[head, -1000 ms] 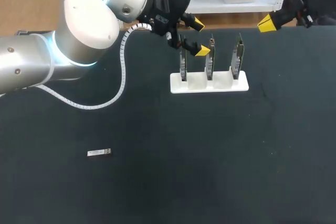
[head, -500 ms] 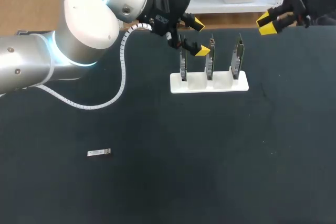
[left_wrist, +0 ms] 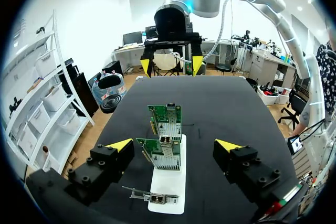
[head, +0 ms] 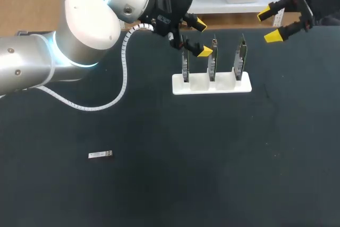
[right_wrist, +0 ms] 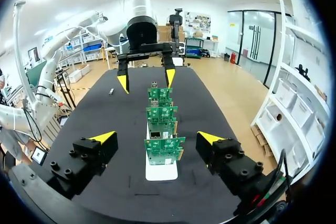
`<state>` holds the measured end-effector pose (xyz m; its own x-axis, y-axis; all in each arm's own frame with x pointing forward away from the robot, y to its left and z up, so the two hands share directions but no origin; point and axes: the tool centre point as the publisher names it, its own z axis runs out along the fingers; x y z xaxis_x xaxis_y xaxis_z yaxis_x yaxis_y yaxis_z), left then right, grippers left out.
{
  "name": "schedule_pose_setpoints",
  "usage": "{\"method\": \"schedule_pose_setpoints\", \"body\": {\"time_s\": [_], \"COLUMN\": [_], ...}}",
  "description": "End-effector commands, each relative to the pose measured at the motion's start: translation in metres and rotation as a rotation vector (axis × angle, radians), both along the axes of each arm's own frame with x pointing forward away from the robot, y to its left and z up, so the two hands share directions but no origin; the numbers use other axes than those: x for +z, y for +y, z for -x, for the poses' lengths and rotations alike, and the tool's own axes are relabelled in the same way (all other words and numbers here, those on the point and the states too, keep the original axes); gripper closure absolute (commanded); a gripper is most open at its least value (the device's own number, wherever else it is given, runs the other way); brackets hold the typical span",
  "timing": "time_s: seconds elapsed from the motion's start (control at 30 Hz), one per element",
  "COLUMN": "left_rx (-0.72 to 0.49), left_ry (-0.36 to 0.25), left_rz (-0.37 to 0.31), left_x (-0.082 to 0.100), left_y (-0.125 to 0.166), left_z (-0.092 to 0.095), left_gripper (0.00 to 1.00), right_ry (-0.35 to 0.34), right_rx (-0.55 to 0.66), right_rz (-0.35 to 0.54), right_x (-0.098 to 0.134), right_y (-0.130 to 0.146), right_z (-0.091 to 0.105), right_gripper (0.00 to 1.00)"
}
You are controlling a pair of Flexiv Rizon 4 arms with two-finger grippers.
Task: Pick up the optical module with the left hand, and insert it into the network port with the right hand.
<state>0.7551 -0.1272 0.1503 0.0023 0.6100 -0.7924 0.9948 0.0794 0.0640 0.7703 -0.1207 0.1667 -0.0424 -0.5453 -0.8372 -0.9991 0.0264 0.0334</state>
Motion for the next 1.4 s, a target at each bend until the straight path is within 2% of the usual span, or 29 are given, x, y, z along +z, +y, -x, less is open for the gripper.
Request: {"method": "schedule_pose_setpoints", "body": {"time_s": [0.03,0.33,0.5,0.63,0.8,0.93,1.03,1.17,1.27,1.4], "left_rx": [-0.002,-0.002,-0.021,-0.013,-0.001,0.003,0.046,0.113,0.16,0.191], "left_ry": [0.003,0.003,-0.023,-0.034,-0.068,-0.158,-0.221,-0.251,-0.281,-0.263], "left_rz": [-0.005,-0.005,0.023,0.038,0.039,-0.009,-0.051,-0.091,-0.167,-0.217], "left_x": [0.001,0.001,0.013,0.026,0.047,0.062,0.069,0.072,0.07,0.062], "left_y": [-0.001,-0.001,-0.002,0.007,0.037,0.068,0.103,0.137,0.156,0.179], "left_z": [-0.002,-0.002,0.001,0.001,0.009,0.02,0.026,0.032,0.042,0.056], "left_gripper": [0.0,0.0,0.0,0.0,0.0,0.0,0.0,0.0,0.0,0.0], "right_ry": [-0.003,-0.003,-0.003,-0.003,-0.003,-0.003,-0.003,-0.003,-0.003,-0.003], "right_rx": [-0.003,-0.003,-0.003,-0.003,-0.003,-0.003,-0.003,-0.003,-0.003,-0.003], "right_rz": [0.001,0.001,0.001,0.001,0.001,0.001,0.001,0.001,0.001,0.001], "right_x": [0.0,0.0,0.0,0.0,0.0,0.0,0.0,0.0,0.0,0.0], "right_y": [0.0,0.0,0.0,0.0,0.0,0.0,0.0,0.0,0.0,0.0], "right_z": [0.002,0.002,0.002,0.002,0.002,0.002,0.002,0.002,0.002,0.002], "right_gripper": [0.0,0.0,0.0,0.0,0.0,0.0,0.0,0.0,0.0,0.0]}}
